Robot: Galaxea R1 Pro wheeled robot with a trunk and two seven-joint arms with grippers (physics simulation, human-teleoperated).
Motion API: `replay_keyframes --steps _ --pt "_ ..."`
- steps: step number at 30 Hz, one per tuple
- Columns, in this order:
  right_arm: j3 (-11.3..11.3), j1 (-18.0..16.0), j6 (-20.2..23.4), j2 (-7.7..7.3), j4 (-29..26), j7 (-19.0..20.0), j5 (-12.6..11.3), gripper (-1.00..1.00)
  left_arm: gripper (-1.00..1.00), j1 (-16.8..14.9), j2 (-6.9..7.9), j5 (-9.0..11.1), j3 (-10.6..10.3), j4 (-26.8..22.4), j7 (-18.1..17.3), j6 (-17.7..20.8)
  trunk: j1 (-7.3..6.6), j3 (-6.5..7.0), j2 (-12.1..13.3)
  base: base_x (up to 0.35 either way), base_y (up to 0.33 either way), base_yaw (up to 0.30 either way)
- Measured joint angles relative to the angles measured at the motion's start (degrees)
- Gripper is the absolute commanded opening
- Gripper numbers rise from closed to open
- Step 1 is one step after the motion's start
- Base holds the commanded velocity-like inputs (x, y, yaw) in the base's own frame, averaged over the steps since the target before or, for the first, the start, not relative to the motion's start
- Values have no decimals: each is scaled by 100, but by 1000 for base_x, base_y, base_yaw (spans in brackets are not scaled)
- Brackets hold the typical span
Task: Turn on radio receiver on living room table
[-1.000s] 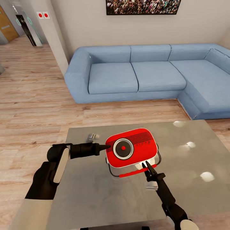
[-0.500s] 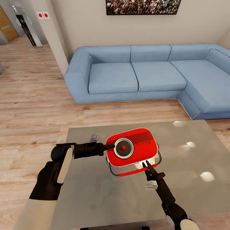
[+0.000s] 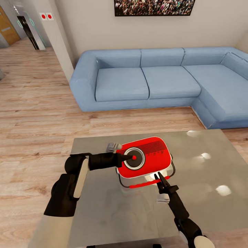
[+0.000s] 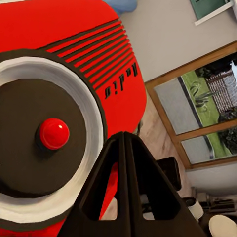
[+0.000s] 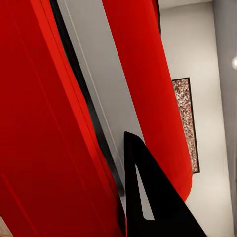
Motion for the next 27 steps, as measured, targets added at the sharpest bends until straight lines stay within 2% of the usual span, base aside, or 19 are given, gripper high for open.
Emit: replay_keyframes --steps 6,8,11,16,27 --pt "1 0 36 -1 -2 0 0 -100 -100 -1 -21 -70 3 1 18 0 0 0 0 0 0 0" --pt "1 0 36 0 -2 0 -1 -100 -100 -2 -21 -67 4 5 99 0 0 0 0 0 0 0" --pt "1 0 37 1 -2 0 -1 -100 -100 0 -21 -19 2 8 439 -1 0 0 0 0 0 0" --pt "1 0 41 2 -2 0 6 -100 -100 0 -21 54 -14 12 637 0 0 0 0 0 0 0" --pt "2 0 45 8 -16 -9 0 -100 -100 -8 -21 99 -59 39 696 0 0 0 0 0 0 0"
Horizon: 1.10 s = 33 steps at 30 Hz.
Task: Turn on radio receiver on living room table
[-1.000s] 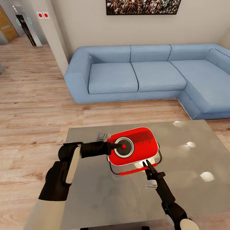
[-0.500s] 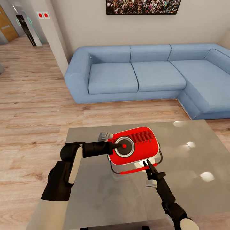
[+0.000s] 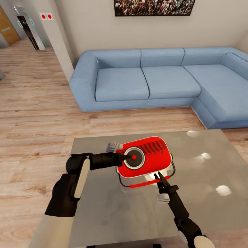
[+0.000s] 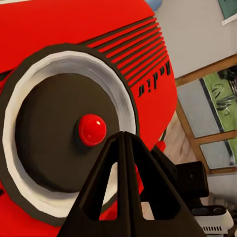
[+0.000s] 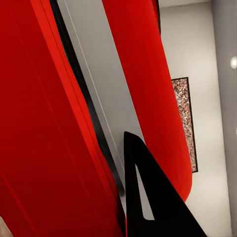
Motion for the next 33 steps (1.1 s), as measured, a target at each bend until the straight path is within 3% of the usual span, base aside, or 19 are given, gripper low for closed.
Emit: replay_keyframes --steps 5,10,15,20,25,28,33 --pt "6 0 -1 7 -65 1 5 -100 -100 -1 0 153 -124 27 16 0 0 0 0 0 0 0" --pt "7 0 0 10 -103 3 7 -100 -100 0 0 357 -431 46 54 -24 0 0 0 0 0 0" --pt "7 0 5 11 -108 1 7 -100 -100 -1 0 537 -551 127 476 -45 0 0 0 0 0 0" --pt "8 0 9 11 -109 0 8 -100 -100 -1 0 1150 -604 212 1063 -51 0 0 0 0 0 0" --pt "8 0 9 11 -109 0 8 -100 -100 2 0 1634 -900 282 1668 -57 0 0 0 0 0 0" --pt "8 0 9 11 -109 0 8 -100 -100 6 0 1874 -997 283 1822 -58 0 0 0 0 0 0" --pt "8 0 9 11 -109 0 8 -100 -100 4 0 2004 -1039 284 1907 -58 0 0 0 0 0 0"
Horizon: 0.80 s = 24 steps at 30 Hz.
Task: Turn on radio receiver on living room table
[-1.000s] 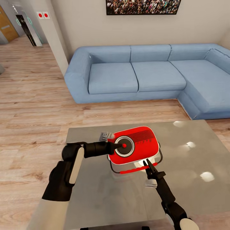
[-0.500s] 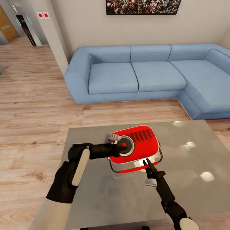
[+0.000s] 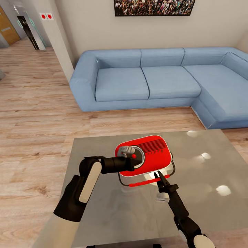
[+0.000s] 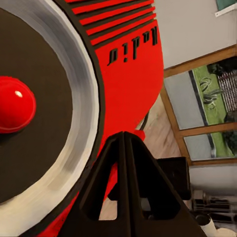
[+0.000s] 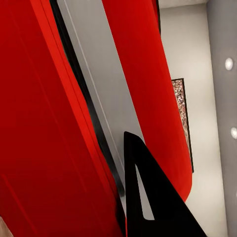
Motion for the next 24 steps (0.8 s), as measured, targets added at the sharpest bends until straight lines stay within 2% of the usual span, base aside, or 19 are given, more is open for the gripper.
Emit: replay_keyframes --steps 6,24 --pt "0 0 0 0 0 -8 4 -100 -100 -10 0 31 -11 3 383 0 0 0 0 0 0 0" --pt "4 0 132 -6 0 -14 8 -100 -100 -90 0 -1 10 -3 501 9 0 0 0 0 0 0"
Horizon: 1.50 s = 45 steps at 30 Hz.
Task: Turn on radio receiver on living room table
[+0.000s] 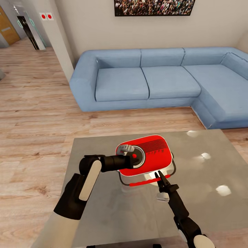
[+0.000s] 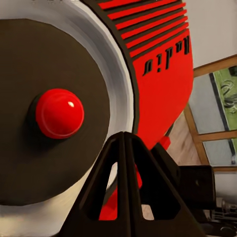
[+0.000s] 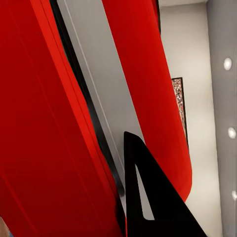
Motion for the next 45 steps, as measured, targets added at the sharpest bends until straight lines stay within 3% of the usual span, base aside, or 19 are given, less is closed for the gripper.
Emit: replay_keyframes --steps 7,11,15,32,35,38,40,41,42,45 --pt "5 0 38 -3 0 -3 -1 -100 -100 -3 0 -21 21 30 30 -6 0 0 0 0 0 0" --pt "5 0 42 -3 2 -3 0 -100 -100 -3 0 -32 112 46 252 -3 0 0 0 0 0 0" --pt "1 0 69 -3 9 2 -6 -100 -100 -29 0 86 167 50 440 5 0 0 0 0 0 0" --pt "0 8 52 -10 3 -26 5 -100 -100 -134 0 54 201 49 503 5 0 0 0 0 0 0" --pt "4 9 45 -18 3 8 8 -100 -100 -135 0 316 204 8 447 14 0 0 0 0 0 0" --pt "2 9 49 -26 9 41 2 -100 -100 -135 0 876 192 -83 366 27 0 0 0 0 0 0" --pt "-2 9 51 -28 10 88 -3 -100 -100 -135 15 1136 184 -159 280 32 0 0 0 0 0 0" --pt "-6 9 50 -30 7 125 -8 -100 -100 -135 49 1265 181 -199 171 33 0 0 0 0 0 0" --pt "-13 9 57 -41 11 191 -6 -100 -100 -135 166 1431 177 -249 -211 36 0 0 0 0 0 0" --pt "-21 9 47 -47 10 248 -13 -100 -100 -135 284 1477 176 -269 -572 35 0 0 0 0 0 0"
